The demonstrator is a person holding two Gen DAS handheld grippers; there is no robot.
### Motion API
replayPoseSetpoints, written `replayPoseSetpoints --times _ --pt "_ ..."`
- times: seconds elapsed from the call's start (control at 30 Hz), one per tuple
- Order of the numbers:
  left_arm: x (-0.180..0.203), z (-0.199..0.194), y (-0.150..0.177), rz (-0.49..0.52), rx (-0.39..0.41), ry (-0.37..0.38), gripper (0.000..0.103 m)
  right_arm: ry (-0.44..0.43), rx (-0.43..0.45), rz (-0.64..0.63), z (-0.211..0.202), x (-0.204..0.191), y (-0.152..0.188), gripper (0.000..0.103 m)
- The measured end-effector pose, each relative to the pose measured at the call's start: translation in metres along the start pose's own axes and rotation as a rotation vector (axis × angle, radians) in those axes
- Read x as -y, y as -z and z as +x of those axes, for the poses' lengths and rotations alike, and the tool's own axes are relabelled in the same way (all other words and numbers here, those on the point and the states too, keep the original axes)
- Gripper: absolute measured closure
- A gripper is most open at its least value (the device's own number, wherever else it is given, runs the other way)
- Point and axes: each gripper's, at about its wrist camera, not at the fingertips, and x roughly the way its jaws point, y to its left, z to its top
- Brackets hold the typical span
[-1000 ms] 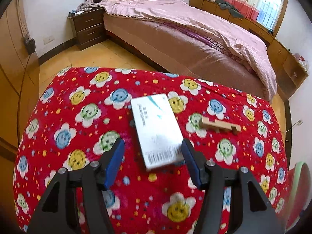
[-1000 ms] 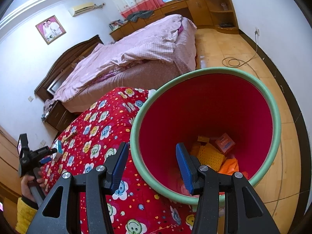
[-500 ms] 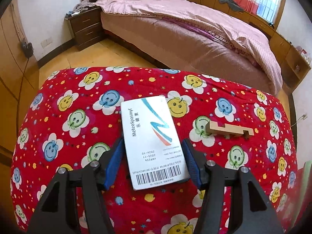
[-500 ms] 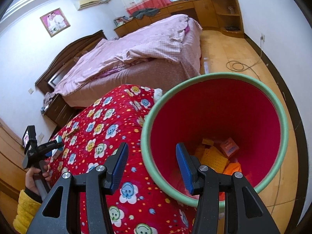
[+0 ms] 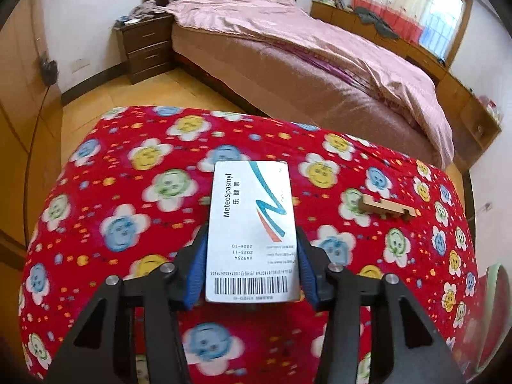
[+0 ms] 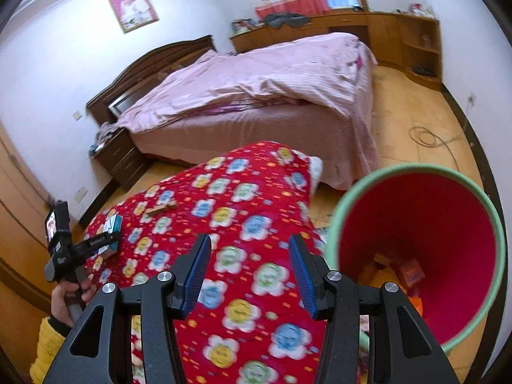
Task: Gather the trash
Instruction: 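Hold the medicine box in the left tool while the right tool grasps the wooden piece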
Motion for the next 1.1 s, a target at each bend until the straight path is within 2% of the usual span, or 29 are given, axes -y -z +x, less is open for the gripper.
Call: replayPoseSetpoints --times 0.23,0.4,0.43,0.5,0.53,0.73,0.87,1.1 --pt "-0.039 -0.01 0.006 -0.114 0.054 -0.012 0.052 -0.04 -0.04 -0.052 0.042 -0.046 -0.013 0.051" --pt "-0.046 -0.008 0.008 -0.134 0.089 -0.021 0.052 -0.051 -0.089 -0.072 0.082 -0.078 -0.014 0.05" --pt "-0.047 -0.008 0.009 -0.135 0.09 -0.02 0.052 -0.048 -0.1 -0.079 0.092 -0.085 -0.013 0.048" --pt "-0.05 -0.006 0.011 -0.152 0.084 -0.011 0.052 -0.036 -0.107 -0.087 0.106 -0.093 -0.012 0.031" --pt "-0.052 -0.005 0.012 -0.159 0.081 -0.007 0.052 -0.029 -0.108 -0.092 0.114 -0.098 -0.012 0.03" --pt "-0.056 -0.006 0.014 -0.18 0.101 -0.017 0.052 -0.007 -0.137 -0.136 0.158 -0.125 -0.009 0.028" --pt "-0.053 -0.003 0.015 -0.167 0.105 -0.03 0.052 0.004 -0.159 -0.166 0.187 -0.143 -0.006 0.024" --pt "-0.053 0.0 0.014 -0.165 0.106 -0.027 0.052 0.029 -0.184 -0.202 0.221 -0.166 -0.005 0.024"
